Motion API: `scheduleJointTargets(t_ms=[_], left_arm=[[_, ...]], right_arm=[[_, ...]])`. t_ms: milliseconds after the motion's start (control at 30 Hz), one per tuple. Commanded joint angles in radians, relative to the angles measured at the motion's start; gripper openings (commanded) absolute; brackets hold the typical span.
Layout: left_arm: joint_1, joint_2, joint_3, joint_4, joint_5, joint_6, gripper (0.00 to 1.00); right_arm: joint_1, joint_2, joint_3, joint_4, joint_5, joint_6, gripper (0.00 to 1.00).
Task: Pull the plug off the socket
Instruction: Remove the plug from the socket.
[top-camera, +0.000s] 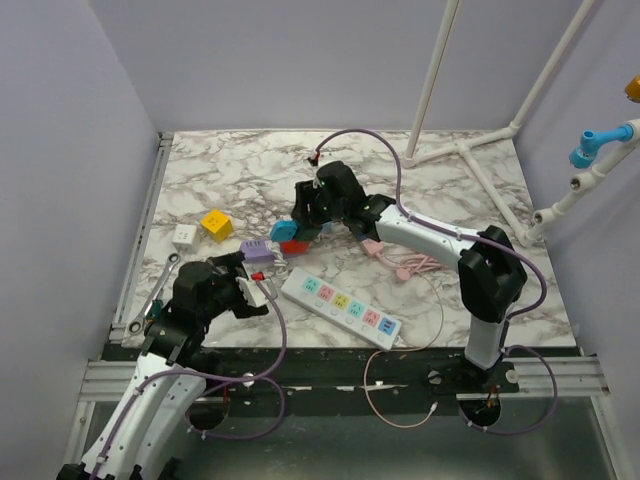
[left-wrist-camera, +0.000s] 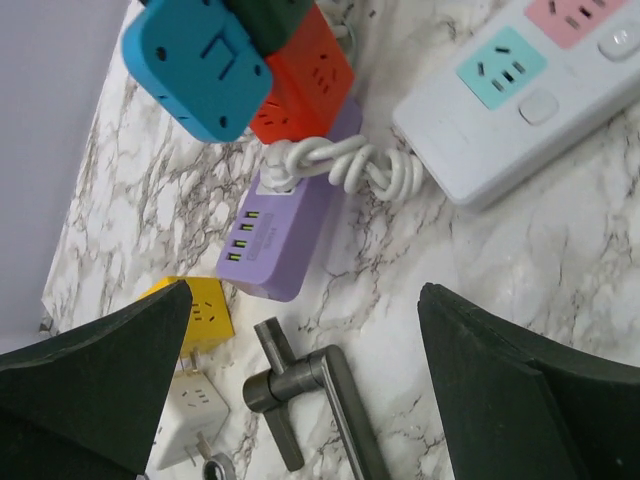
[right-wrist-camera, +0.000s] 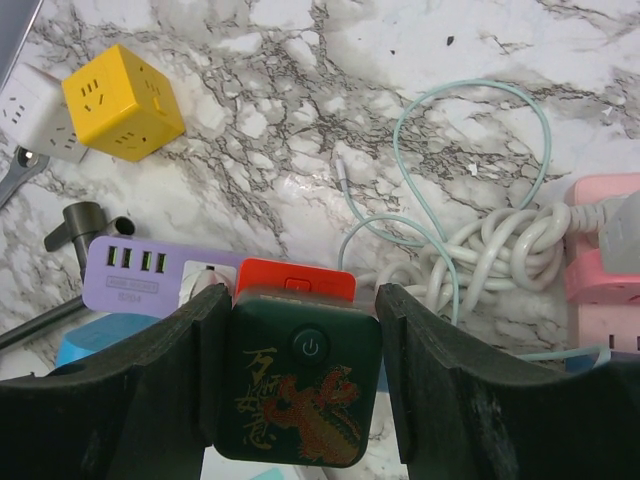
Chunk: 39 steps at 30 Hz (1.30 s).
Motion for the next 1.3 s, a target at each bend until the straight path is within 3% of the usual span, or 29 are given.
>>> scheduleJointTargets(t_ms=[0,133,300,500,900,1267], left_arm=[[0.056,0.083,0.044,0.15,0.068,-0.192,0.99],[0.14,0.228,0.083,0.208,0.145,-0.148,0.99],[0.233,0.471,0.24,0.038,0.306,0.027,0.98],[0.244,0.628,0.336,-0.087,0.338,0.187,0.98],[0.285,0.818,0.377,0.088,0.275,0.223,0.99],[0.304,0.976,0.552,-0.2,0.375,0.286,0.99]], right_arm=[[-0.01,-0.033,-0.049,-0.042,0.114,-0.064,0.51],[-0.01,-0.048,-0.062,-0.034,0.121,-0.067,0.51],[-0.01,-0.061,-0.075,-0.031,0.135,-0.072,0.51],[-0.011,-0.074,-0.076,-0.026,0.143,-0.074,0.51],[-0.01,-0.079,-0.078,-0.028,0.113,-0.065,0.51],[-0.009,-0.092,-0.089,-0.031,0.109,-0.053,0.5]])
